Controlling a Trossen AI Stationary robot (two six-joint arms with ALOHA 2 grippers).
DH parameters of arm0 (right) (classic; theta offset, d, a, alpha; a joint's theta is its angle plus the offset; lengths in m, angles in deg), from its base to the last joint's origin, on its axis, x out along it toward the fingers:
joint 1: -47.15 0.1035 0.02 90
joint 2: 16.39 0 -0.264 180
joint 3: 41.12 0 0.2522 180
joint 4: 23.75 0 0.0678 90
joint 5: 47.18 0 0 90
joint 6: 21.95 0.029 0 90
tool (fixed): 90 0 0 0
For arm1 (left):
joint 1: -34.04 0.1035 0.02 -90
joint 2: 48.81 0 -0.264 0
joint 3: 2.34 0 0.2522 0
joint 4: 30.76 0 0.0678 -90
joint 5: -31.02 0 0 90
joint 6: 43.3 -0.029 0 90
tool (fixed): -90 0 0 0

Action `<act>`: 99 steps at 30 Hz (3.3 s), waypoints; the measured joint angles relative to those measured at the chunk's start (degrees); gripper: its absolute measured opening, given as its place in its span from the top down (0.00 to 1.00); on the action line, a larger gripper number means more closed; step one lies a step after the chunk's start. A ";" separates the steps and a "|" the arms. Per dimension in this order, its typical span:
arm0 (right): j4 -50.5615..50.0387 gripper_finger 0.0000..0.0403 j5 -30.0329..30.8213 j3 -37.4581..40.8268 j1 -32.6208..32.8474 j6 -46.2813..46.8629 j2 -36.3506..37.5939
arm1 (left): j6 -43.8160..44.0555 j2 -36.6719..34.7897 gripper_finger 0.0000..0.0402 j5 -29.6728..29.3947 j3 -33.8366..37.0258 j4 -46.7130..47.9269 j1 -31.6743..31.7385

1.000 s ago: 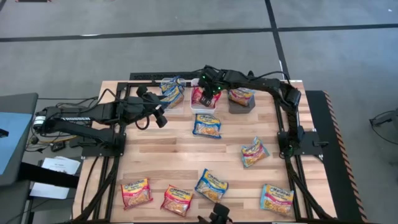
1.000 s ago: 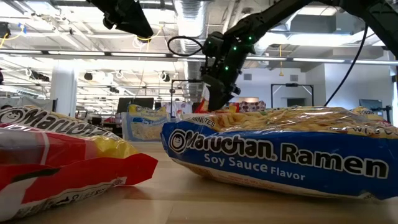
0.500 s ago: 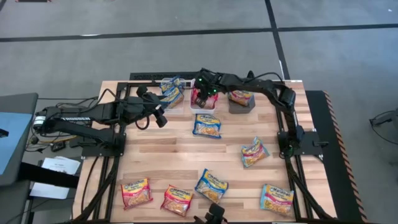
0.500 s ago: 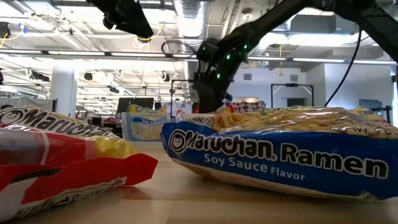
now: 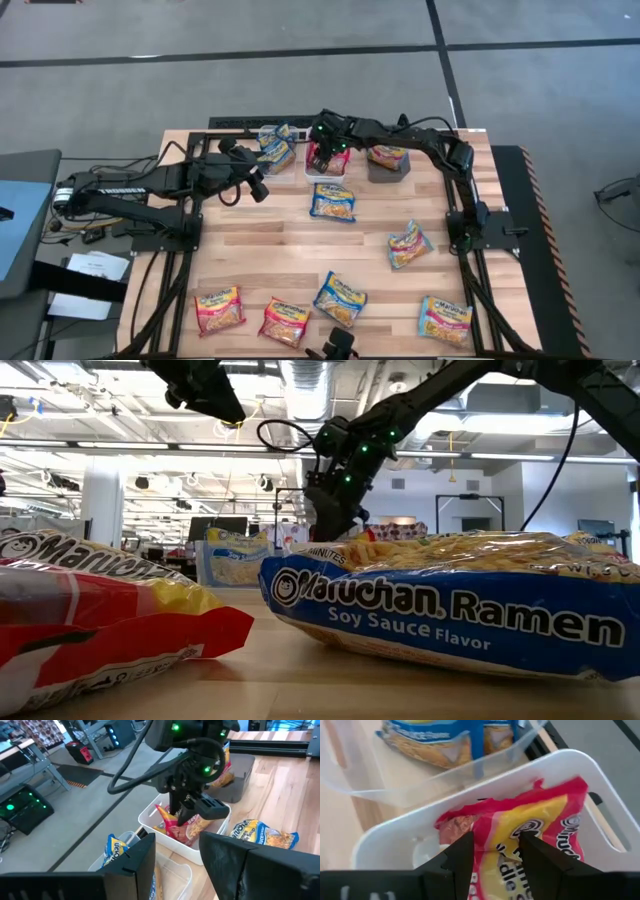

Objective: Sort Maruchan noodles
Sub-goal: Put the red noodle pack into the white bin, then put the blue noodle pack into the transparent bin

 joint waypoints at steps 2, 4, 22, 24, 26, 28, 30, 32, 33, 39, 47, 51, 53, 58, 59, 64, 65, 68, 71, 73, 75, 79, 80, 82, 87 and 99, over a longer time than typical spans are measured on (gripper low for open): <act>-0.26 0.55 -0.03 0.00 0.09 -0.03 0.00 | 0.08 0.00 0.64 0.00 -0.01 -0.02 0.23; -0.95 0.55 -0.08 0.00 0.09 -0.03 0.24 | 0.08 0.00 0.64 0.00 0.00 0.00 0.35; -17.81 0.55 -0.34 -0.04 5.20 2.11 14.33 | -2.03 -0.15 0.64 0.00 0.00 1.42 0.33; -20.88 0.55 -0.49 -0.04 6.57 1.83 14.81 | -1.09 -0.15 0.64 0.02 0.00 2.10 0.24; -24.81 0.55 -0.53 -0.04 7.86 1.65 15.14 | -0.75 -0.67 0.64 0.17 0.00 2.49 0.07; -28.79 0.55 -0.53 -0.04 9.06 1.35 15.23 | -1.35 -1.17 0.64 0.09 -0.02 2.53 -0.21; -33.34 0.55 -0.51 -0.02 10.22 1.24 15.23 | -1.85 -2.05 0.64 0.16 0.00 3.22 -0.42; -36.26 0.55 -0.51 0.54 11.36 1.67 15.25 | -1.60 -3.10 0.64 0.15 -0.46 3.46 -0.59; -37.12 0.55 -0.51 1.29 11.87 2.14 15.30 | -1.01 -3.62 0.64 0.14 -0.96 4.33 -0.65; -39.82 0.55 -0.47 8.21 14.96 5.68 16.86 | 2.29 -6.63 0.64 0.17 -3.33 8.15 -0.64; -39.39 0.55 -0.47 20.98 20.74 14.49 22.30 | 6.26 -10.26 0.64 0.29 -3.39 11.38 -0.64; -38.76 0.55 -1.78 26.04 24.19 22.15 27.01 | 8.00 -10.72 0.64 0.28 -3.39 12.48 -0.64; -37.87 0.55 -2.68 28.05 26.52 26.91 29.73 | 8.26 -10.64 0.64 0.44 -3.39 13.36 -0.61; -32.99 0.55 -3.40 31.51 33.96 39.52 35.78 | 9.45 -10.03 0.64 2.45 -3.39 15.61 -0.61; -32.49 0.55 -3.40 31.58 35.44 41.70 36.50 | 9.84 -9.87 0.64 3.10 -3.39 15.58 -0.61; -28.76 0.55 -3.44 31.56 41.60 49.61 38.68 | 10.51 -9.77 0.64 6.33 -3.39 15.40 -0.61; -27.91 0.55 -3.44 31.56 42.51 50.64 38.73 | 10.77 -9.77 0.64 6.82 -3.39 15.42 -0.61; -24.53 0.55 -3.86 31.56 45.19 52.23 38.62 | 12.04 -9.75 0.64 8.49 -3.39 15.42 -0.61; -19.92 0.53 -4.79 31.58 47.21 52.31 38.62 | 12.34 -9.77 0.64 9.83 -3.39 15.43 -0.61; -16.43 0.50 -4.79 31.58 48.08 52.36 38.62 | 12.39 -9.77 0.64 9.92 -3.39 15.41 -0.61; -12.13 0.46 -4.49 31.58 48.53 52.34 38.62 | 12.39 -9.77 0.64 9.92 -3.39 15.40 -0.62; -3.87 0.42 -3.91 31.53 48.48 52.24 38.03 | 13.20 -9.77 0.64 9.92 -3.39 15.37 -0.61; -1.71 0.41 -3.77 31.47 48.14 52.23 37.26 | 13.24 -9.77 0.64 9.92 -3.39 15.37 -0.63; -0.16 0.41 -3.43 31.67 47.82 52.23 36.44 | 13.26 -9.77 0.64 9.92 -3.39 15.34 -0.62; 3.32 0.43 -3.45 31.60 47.04 51.70 32.87 | 13.25 -9.77 0.64 9.94 -3.39 15.31 -0.64; 5.55 0.43 -11.69 30.23 45.62 50.24 23.62 | 13.36 -8.58 0.64 9.97 -3.39 15.95 -0.64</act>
